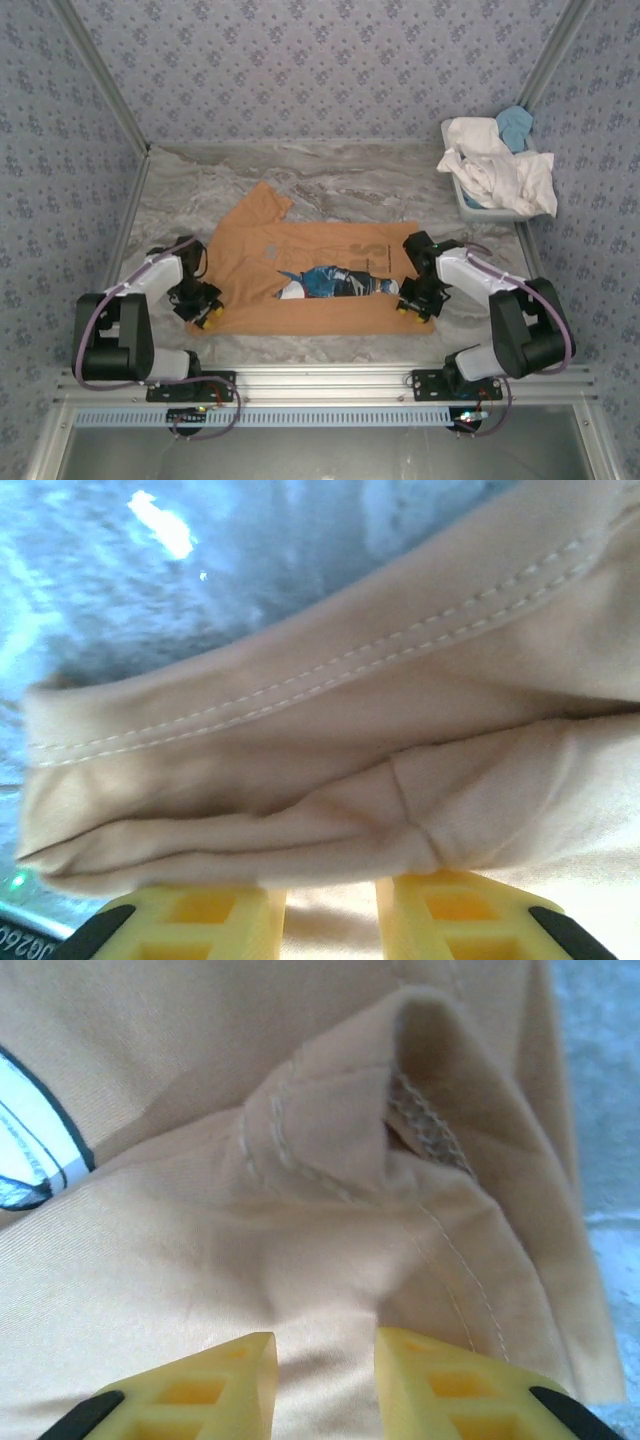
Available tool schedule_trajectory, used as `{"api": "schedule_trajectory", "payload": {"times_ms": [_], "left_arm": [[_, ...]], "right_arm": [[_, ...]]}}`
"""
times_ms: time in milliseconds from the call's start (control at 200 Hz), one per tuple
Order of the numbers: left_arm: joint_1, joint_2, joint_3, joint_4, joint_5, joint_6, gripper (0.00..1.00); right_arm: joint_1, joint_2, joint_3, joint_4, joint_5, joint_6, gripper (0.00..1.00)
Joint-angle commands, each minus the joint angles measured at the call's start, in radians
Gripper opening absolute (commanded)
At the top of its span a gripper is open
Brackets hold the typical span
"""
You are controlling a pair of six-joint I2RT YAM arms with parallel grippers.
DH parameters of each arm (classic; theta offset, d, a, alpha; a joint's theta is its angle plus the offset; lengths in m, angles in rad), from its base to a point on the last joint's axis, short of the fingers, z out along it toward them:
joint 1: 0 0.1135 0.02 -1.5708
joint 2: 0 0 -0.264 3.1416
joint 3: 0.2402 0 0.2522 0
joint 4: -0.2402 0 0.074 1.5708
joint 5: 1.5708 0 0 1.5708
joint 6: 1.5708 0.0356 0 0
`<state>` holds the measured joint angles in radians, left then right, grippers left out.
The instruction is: Fold and stack the t-shirts
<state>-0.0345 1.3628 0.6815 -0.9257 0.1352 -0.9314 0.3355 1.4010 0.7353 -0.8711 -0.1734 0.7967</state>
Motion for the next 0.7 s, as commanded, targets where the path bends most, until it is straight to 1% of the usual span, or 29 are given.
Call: {"api": "schedule_trajectory", "payload": {"times_ms": [0, 75, 145, 200, 300, 430, 455, 565, 694], "left_arm": [[0.002, -0.033, 0.126, -0.069, -0.030, -0.043, 0.31], [-0.002, -0.005, 0.251, -0.041, -0.036, -0.047, 0.33], [-0.014, 0.069, 0.380, 0.030, -0.037, -0.020, 0.37], [-0.027, 0.167, 0.496, 0.079, -0.021, 0.017, 0.39], [-0.056, 0.386, 0.744, 0.110, -0.014, 0.110, 0.38], [-0.092, 0.631, 1.056, 0.109, -0.049, 0.231, 0.38], [-0.095, 0.671, 1.103, 0.110, -0.052, 0.253, 0.38], [-0.100, 0.824, 1.287, 0.126, -0.062, 0.342, 0.39], [-0.104, 0.982, 1.454, 0.128, -0.065, 0.400, 0.43]], "right_arm": [[-0.017, -0.051, 0.098, -0.066, 0.078, -0.001, 0.42], [-0.045, -0.065, 0.173, -0.028, 0.102, -0.051, 0.47], [-0.068, -0.053, 0.226, 0.050, 0.101, -0.110, 0.49], [-0.085, -0.021, 0.271, 0.100, 0.103, -0.158, 0.49], [-0.122, 0.062, 0.356, 0.157, 0.089, -0.259, 0.49], [-0.165, 0.166, 0.449, 0.176, 0.084, -0.336, 0.49], [-0.171, 0.183, 0.486, 0.178, 0.082, -0.345, 0.50], [-0.194, 0.253, 0.545, 0.178, 0.054, -0.383, 0.52], [-0.201, 0.304, 0.590, 0.180, 0.010, -0.405, 0.54]]}}
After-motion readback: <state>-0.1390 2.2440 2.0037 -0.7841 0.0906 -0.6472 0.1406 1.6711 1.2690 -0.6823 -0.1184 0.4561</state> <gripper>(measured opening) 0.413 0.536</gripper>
